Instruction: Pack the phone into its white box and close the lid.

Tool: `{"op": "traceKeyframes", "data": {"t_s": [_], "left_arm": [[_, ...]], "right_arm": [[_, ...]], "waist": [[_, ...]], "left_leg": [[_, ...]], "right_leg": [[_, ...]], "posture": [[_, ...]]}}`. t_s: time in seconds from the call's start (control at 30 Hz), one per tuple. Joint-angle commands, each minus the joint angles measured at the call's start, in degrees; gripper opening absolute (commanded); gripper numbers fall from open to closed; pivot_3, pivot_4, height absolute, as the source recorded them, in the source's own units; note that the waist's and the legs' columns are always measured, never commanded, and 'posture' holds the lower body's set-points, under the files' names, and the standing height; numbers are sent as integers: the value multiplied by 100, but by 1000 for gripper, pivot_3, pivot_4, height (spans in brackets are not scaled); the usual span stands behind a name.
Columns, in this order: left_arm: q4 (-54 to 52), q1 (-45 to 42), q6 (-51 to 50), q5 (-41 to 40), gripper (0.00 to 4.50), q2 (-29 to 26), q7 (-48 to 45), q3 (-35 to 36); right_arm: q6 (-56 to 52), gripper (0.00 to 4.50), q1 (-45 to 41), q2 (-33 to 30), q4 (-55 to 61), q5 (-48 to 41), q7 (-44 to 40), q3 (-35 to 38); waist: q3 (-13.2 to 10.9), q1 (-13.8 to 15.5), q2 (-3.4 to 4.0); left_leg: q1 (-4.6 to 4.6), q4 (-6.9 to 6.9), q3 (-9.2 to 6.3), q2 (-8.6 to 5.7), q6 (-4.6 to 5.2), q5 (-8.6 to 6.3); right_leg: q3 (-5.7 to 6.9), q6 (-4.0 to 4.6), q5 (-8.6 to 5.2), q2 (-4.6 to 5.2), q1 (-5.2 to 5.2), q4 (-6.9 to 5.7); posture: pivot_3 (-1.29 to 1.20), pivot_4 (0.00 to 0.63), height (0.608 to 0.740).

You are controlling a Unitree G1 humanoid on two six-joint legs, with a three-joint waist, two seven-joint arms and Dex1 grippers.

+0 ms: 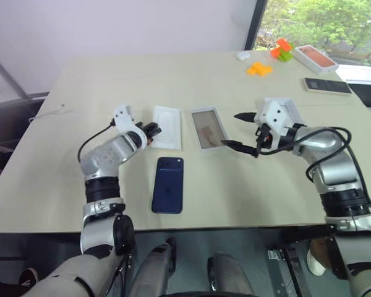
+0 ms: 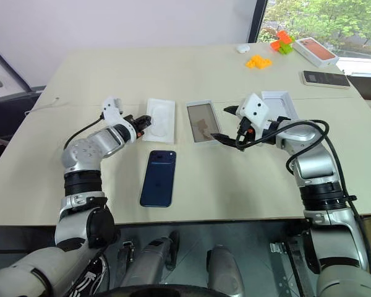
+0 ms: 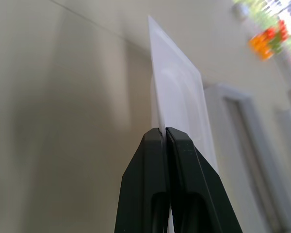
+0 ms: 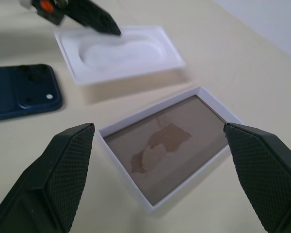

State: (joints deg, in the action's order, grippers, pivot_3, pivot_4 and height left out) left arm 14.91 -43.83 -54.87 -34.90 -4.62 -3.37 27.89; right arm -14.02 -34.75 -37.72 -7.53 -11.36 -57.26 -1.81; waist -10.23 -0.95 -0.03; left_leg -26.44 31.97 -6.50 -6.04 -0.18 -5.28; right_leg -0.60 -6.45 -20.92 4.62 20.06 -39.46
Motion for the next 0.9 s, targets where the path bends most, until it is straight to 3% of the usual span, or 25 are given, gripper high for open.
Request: {"op": "traceKeyframes", "data": {"t_s": [0.03, 0.27, 0.5, 0.77, 0.9], "left_arm": [[-525, 119, -126, -568, 12, 91, 167, 382], [-730, 144, -44, -1073, 12, 417, 609, 622], [-752, -120, 540, -938, 12, 782, 974, 244], [265, -638, 1310, -474, 12, 1286, 874, -445], [1037, -900, 1785, -45, 12, 1469, 1016, -735]], "right_arm": [[185, 4500, -238, -161, -155, 9, -41, 153], [322, 4500, -332, -196, -458, 133, 8, 82], [368, 4500, -270, -539, -814, 148, -243, 200], [-317, 4500, 188, -997, -459, -563, -840, 646], [-314, 4500, 311, -1068, -327, -484, -673, 702]], "waist": [[0, 5, 0], [-1, 33, -2], [-4, 43, -7], [-4, 46, -7], [-6, 6, -10]], "left_leg": [[0, 0, 1, 0, 0, 0], [2, 6, 0, 0, 0, 0], [0, 4, 0, -1, 3, -2], [2, 7, 2, -2, 10, -7], [-1, 5, 7, -2, 15, -10]], "right_leg": [[0, 0, 0, 0, -3, 0], [0, 0, 0, 0, -14, 2], [4, 0, 0, 1, -17, 13], [17, 0, 0, 3, -32, 31], [15, -1, 0, 4, -28, 36]], "posture": [[0, 150, 740], [0, 150, 740], [0, 150, 740], [0, 150, 740], [0, 150, 740]]}}
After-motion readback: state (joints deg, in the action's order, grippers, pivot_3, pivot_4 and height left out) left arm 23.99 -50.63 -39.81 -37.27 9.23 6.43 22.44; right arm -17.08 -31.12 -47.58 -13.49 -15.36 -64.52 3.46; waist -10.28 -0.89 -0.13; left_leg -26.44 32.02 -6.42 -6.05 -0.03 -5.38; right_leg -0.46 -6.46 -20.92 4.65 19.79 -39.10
